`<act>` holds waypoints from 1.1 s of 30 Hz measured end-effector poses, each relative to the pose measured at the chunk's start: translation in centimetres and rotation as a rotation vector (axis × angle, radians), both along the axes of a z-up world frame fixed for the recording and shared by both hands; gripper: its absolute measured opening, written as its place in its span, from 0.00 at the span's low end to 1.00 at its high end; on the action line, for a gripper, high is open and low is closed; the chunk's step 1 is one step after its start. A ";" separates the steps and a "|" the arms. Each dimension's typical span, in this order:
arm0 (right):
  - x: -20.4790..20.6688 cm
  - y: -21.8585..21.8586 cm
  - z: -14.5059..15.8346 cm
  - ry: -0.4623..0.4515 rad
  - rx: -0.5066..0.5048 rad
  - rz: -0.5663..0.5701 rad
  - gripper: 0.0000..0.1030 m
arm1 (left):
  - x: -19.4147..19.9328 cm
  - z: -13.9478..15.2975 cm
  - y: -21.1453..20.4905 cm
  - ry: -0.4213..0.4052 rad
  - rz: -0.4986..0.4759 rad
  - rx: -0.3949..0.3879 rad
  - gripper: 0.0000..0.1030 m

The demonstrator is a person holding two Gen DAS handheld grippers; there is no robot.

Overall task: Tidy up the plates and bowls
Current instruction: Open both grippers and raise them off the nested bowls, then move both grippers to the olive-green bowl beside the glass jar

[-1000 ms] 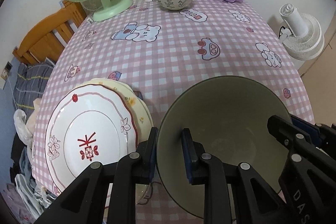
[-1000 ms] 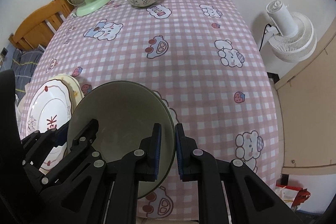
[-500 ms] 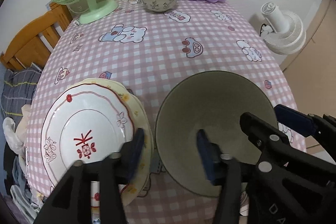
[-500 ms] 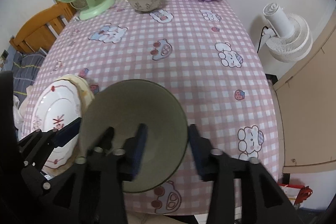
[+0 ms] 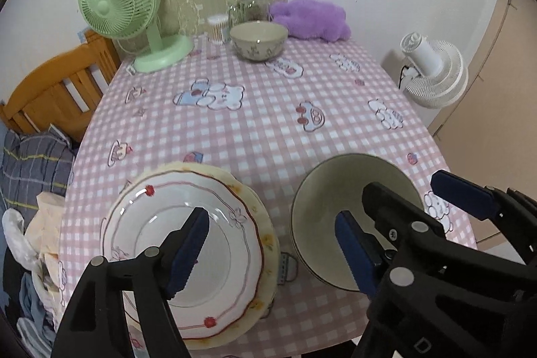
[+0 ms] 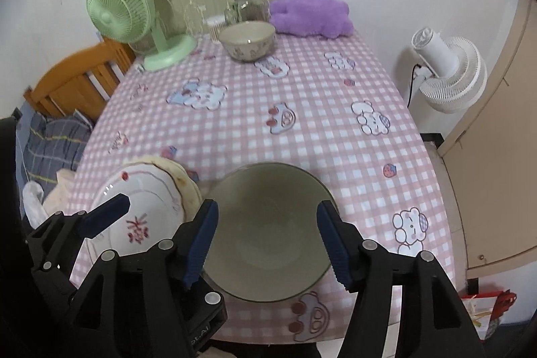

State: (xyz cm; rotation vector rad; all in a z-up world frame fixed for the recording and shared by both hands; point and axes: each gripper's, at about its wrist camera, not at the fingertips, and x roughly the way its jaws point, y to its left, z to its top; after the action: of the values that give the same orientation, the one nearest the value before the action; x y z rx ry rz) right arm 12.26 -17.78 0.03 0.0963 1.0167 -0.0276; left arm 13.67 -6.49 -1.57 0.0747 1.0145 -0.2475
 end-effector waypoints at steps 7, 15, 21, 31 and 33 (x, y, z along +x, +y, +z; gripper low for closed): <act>0.4 0.8 2.2 -0.043 -0.023 -0.027 0.63 | 0.7 2.0 0.7 -0.037 0.017 -0.033 0.77; 3.0 0.6 4.2 -0.103 -0.034 0.011 0.65 | 3.3 3.8 0.5 -0.095 0.069 -0.028 0.77; 6.3 -0.4 5.0 -0.118 -0.019 0.033 0.66 | 6.2 4.6 -0.5 -0.104 0.116 -0.023 0.77; 13.1 -2.3 5.5 -0.124 -0.020 0.121 0.67 | 12.3 4.9 -2.3 -0.118 0.208 0.001 0.77; 14.6 -2.6 5.5 -0.125 -0.014 0.136 0.67 | 13.6 4.9 -2.5 -0.118 0.230 0.006 0.77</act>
State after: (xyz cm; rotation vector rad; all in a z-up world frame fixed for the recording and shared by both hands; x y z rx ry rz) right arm 26.84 -20.37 5.50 0.0155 0.8960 0.0943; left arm 27.27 -8.97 3.30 -0.0221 0.8980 -0.0298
